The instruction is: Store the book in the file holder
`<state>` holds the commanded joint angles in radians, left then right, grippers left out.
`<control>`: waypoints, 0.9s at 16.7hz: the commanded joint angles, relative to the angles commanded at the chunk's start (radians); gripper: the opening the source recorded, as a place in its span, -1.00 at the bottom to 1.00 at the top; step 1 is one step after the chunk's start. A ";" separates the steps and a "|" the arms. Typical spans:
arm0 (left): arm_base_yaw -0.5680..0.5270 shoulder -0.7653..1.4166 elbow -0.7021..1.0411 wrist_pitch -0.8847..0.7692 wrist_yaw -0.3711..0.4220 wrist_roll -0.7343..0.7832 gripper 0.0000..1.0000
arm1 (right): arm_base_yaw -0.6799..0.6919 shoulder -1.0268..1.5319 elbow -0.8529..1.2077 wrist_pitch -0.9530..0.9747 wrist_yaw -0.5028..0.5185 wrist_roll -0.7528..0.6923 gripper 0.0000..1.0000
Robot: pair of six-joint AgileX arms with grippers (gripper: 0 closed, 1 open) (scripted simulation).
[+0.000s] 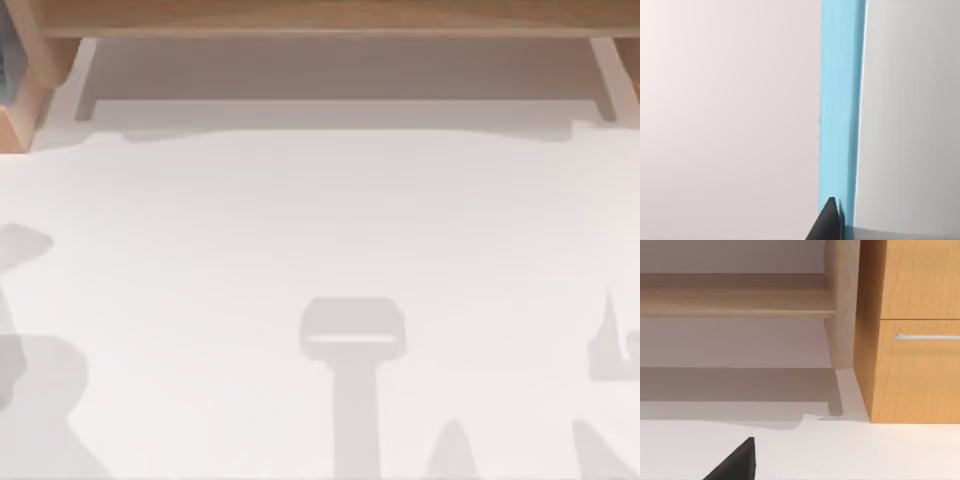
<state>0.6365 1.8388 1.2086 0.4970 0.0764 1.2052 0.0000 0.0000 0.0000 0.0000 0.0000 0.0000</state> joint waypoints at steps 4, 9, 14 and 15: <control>0.065 0.037 -0.213 0.107 0.159 0.290 -1.00 | 0.000 0.000 0.000 0.000 0.000 0.000 1.00; -0.036 0.028 -0.293 0.171 0.363 0.484 -1.00 | 0.000 0.000 0.000 0.000 0.000 0.000 1.00; -0.130 0.067 -0.277 0.169 0.462 0.532 -1.00 | 0.000 0.000 0.000 0.000 0.000 0.000 1.00; -0.130 0.067 -0.277 0.169 0.462 0.532 -1.00 | 0.000 0.000 0.000 0.000 0.000 0.000 1.00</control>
<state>0.5061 1.9063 0.9313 0.6656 0.5380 1.7368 0.0000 0.0000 0.0000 0.0000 0.0000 0.0000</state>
